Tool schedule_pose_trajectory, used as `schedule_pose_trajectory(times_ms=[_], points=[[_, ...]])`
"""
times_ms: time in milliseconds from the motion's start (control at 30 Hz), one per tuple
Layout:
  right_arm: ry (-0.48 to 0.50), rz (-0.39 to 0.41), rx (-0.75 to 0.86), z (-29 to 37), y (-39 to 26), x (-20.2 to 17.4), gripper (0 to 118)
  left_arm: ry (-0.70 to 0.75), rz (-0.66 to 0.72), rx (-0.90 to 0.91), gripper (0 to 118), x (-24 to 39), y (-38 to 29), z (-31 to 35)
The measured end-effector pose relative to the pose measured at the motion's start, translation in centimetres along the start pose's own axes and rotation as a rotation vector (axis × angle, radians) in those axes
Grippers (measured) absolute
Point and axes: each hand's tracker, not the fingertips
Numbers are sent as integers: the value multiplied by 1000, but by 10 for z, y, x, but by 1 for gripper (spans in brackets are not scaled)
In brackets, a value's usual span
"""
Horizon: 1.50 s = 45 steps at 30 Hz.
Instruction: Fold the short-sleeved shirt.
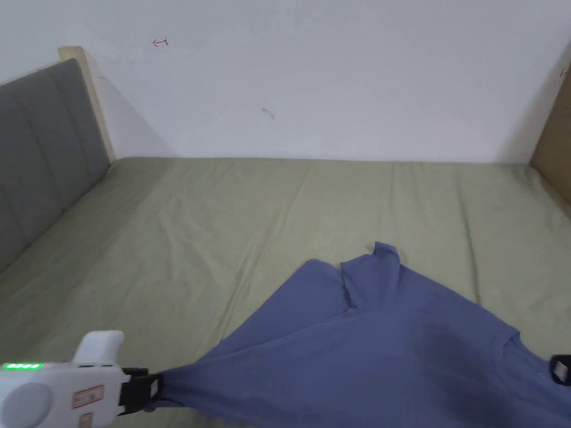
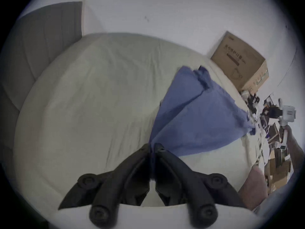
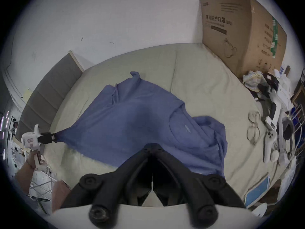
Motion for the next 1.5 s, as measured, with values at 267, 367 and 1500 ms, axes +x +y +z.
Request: schedule_pose_trajectory(times_ms=[267,367,1500], points=[[-20,88,-60,-107,124,-8,5,-26,18,49,4,25,8,24],[-46,162,-157,-166,155,2,92,-21,23,35,4,31,10,18],[-11,75,-111,-259,187,-21,1,48,78,22,4,36,11,2]])
